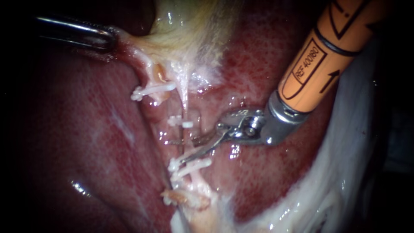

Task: Go to the cutting position right tube

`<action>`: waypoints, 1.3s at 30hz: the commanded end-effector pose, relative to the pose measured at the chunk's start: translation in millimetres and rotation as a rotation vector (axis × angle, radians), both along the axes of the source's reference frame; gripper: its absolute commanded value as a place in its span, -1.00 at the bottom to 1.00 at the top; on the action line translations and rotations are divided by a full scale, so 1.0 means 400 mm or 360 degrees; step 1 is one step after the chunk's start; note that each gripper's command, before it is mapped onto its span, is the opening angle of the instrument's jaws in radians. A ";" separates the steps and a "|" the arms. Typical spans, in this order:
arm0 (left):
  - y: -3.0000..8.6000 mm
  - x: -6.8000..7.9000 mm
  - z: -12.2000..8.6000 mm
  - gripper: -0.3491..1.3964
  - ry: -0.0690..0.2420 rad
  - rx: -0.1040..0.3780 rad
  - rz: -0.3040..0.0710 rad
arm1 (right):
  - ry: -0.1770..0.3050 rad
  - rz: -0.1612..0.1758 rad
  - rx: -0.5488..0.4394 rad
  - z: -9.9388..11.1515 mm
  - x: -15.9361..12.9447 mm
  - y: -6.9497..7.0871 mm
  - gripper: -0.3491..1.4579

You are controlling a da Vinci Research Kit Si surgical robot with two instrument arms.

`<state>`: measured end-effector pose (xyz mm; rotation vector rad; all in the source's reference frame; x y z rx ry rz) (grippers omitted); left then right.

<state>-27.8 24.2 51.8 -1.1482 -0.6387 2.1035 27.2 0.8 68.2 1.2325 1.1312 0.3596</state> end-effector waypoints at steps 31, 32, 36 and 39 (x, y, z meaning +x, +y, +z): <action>0.0000 -0.0002 0.0001 -1.00 0.0000 0.0000 -0.0001 | 0.0032 0.0118 0.0060 -0.0143 0.0094 -0.0018 0.49; 0.0000 -0.0002 0.0001 -1.00 0.0000 0.0000 -0.0001 | 0.0033 0.0117 0.0060 -0.0144 0.0095 -0.0019 0.49; 0.0000 -0.0002 0.0001 -1.00 0.0000 0.0000 -0.0001 | 0.0033 0.0117 0.0059 -0.0142 0.0095 -0.0019 0.51; 0.0000 -0.0002 0.0002 -1.00 0.0000 0.0000 -0.0001 | 0.0032 0.0118 0.0059 -0.0140 0.0094 -0.0017 0.51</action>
